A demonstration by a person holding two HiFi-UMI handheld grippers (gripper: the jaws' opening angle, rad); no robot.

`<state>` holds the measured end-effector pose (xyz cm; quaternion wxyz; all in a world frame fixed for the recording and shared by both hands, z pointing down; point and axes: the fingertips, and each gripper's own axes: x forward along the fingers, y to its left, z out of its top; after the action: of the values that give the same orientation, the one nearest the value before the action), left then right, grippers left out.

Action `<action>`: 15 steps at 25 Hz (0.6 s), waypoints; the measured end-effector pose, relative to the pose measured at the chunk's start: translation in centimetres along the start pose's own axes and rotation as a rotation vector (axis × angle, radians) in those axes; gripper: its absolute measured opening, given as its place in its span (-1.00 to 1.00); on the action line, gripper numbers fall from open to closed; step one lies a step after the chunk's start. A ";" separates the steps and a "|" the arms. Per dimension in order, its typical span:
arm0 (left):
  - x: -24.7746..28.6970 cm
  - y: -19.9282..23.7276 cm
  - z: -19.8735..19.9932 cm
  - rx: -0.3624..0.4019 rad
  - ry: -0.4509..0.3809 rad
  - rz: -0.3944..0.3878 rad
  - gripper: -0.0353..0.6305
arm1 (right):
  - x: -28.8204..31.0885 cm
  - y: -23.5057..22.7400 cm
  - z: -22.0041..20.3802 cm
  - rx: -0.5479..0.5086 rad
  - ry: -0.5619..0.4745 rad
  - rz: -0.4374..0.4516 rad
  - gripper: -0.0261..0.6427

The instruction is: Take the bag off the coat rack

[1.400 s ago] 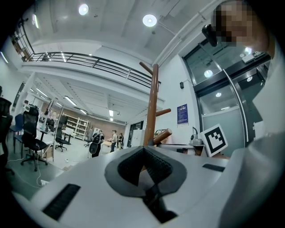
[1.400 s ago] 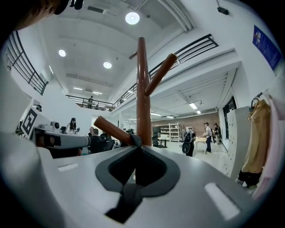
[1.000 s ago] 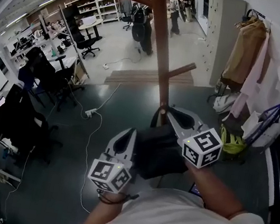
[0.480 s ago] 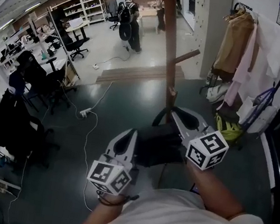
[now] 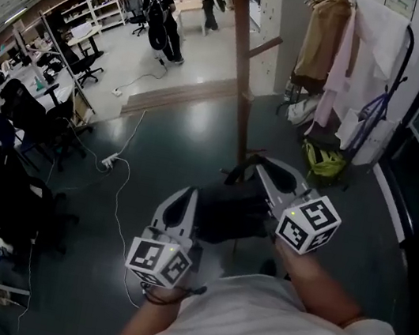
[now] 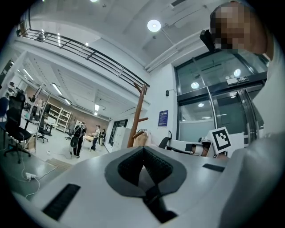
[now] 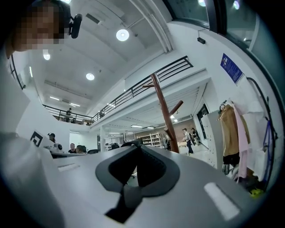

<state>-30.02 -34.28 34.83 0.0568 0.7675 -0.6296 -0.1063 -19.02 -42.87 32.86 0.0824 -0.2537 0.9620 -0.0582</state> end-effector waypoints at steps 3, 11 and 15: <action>-0.8 -1.2 -0.2 -0.002 0.000 -0.029 -0.88 | -1.9 1.1 -0.5 -0.003 0.016 -0.012 -0.84; -2.3 -5.8 0.4 0.025 -0.014 -0.057 -0.88 | -7.2 3.3 -0.4 -0.002 0.026 0.019 -0.84; -3.5 -8.5 0.4 0.031 -0.023 -0.049 -0.88 | -9.6 4.1 -0.1 0.029 0.024 0.067 -0.84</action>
<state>-22.68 -29.15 32.86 0.0350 0.7823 -0.6126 -0.1070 -12.83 -34.53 33.59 0.0763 -0.2193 0.9700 -0.0725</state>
